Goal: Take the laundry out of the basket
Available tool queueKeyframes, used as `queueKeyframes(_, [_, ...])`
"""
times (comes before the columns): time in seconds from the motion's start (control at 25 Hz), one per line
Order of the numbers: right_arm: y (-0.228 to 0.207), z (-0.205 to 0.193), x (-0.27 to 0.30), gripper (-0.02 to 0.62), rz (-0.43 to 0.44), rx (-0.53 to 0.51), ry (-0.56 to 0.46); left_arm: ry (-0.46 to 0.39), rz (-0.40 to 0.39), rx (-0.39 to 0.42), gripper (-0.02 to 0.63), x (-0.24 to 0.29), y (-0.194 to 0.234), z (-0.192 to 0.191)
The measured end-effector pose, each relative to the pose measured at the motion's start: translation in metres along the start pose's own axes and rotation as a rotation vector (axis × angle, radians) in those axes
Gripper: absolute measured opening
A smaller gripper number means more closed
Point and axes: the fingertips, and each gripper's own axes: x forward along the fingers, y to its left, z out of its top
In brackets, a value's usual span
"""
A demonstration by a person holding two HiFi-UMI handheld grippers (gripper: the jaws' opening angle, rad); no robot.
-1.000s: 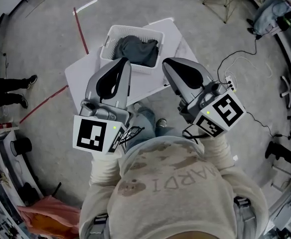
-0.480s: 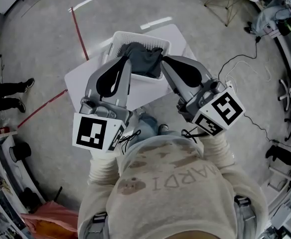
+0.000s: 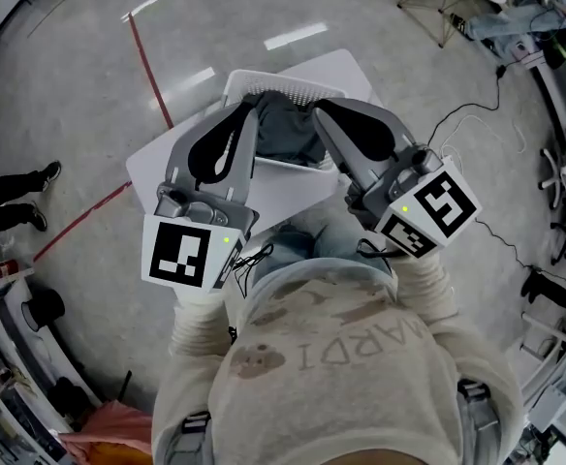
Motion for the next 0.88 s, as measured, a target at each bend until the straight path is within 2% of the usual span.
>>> queueKeyframes(0.2, [-0.012,-0.008,0.021,0.028,0.016,0.004,0.041,0.022,0.014,-0.013,0.002,0.008,0.021,-0.013])
queueKeyframes(0.6, [-0.043,-0.021,0.066,0.037,0.141,0.021,0.119,0.032,0.143,-0.052,0.002,0.026,0.056,-0.023])
queueKeyframes(0.88, [-0.090,-0.067,0.100,0.100,0.213,-0.013,0.265,0.059,0.230,-0.071,0.002,0.060,0.074,-0.046])
